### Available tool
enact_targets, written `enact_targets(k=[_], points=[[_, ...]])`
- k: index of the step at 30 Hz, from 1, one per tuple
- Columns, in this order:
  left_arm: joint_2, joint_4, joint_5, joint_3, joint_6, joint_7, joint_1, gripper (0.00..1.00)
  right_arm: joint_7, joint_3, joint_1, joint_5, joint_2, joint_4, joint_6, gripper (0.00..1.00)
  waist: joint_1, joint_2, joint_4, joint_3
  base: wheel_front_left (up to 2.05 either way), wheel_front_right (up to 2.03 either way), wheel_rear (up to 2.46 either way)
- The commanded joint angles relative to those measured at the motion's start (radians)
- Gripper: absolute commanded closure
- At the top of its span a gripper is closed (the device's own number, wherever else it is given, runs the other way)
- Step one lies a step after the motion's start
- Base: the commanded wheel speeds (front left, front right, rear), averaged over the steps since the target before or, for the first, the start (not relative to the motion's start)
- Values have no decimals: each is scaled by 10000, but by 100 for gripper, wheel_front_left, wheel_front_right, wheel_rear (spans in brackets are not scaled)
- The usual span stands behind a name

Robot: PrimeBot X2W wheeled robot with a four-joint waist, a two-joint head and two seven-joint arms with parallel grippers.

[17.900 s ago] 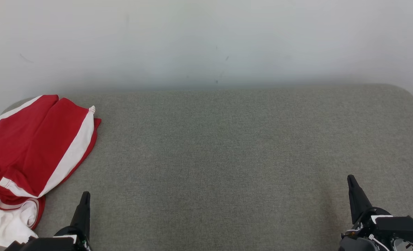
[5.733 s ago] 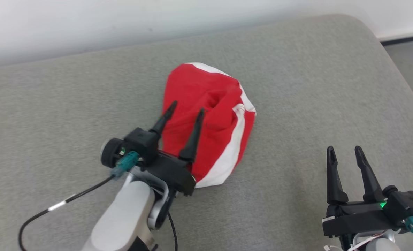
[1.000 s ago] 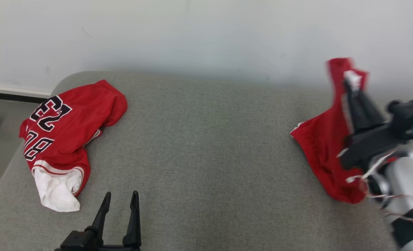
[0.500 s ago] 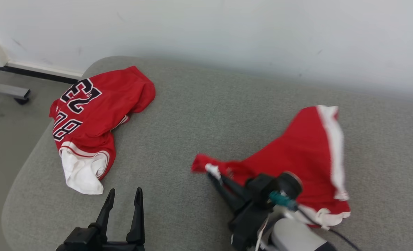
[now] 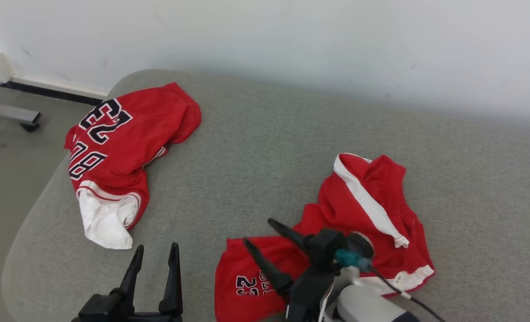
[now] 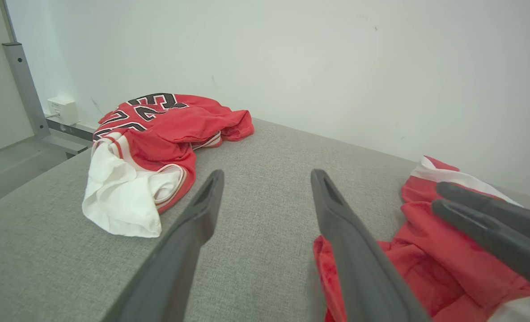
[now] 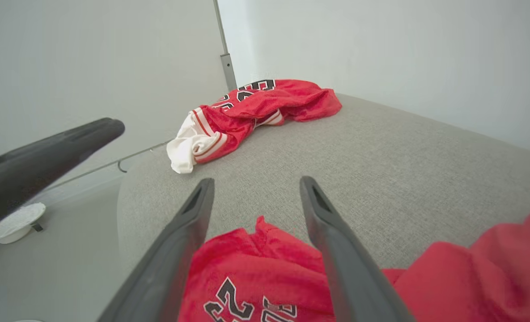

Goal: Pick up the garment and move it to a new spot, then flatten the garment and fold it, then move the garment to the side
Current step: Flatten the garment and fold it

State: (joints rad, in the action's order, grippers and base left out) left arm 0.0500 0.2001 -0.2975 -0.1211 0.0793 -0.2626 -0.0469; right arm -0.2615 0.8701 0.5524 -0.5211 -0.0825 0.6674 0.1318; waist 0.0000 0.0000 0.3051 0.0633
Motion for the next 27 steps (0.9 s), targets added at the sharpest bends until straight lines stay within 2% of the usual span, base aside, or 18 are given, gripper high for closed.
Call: enact_targets(k=[1,8,9,14,21,27], points=[[6,-16,95,59,17,-34,72,0,-46,-295,-79,-35,-278,-299,-22,0,0,0,-294,-191,0,0,0],[8,-115,263,294,32,-33,302,0,-50,-2534,-959,713,-1249,-1835,-22,0,0,0,-1017,-478,0,0,0],[8,-115,263,294,32,-33,302,0,-50,-2534,-959,713,-1249,-1835,-22,0,0,0,-1017,-478,0,0,0],[11,-149,410,575,88,-34,396,0,-36,-4267,-2038,1321,-1700,-2789,-22,0,0,0,-1510,-606,0,0,0],[8,-207,575,930,197,-34,531,0,-35,-6202,-3723,1864,-1758,-3863,-22,0,0,0,-2056,-709,0,0,0],[6,-251,779,1040,318,-34,678,0,-34,-7269,-4969,2086,-1471,-4488,-22,0,0,0,-2415,-706,0,0,0]])
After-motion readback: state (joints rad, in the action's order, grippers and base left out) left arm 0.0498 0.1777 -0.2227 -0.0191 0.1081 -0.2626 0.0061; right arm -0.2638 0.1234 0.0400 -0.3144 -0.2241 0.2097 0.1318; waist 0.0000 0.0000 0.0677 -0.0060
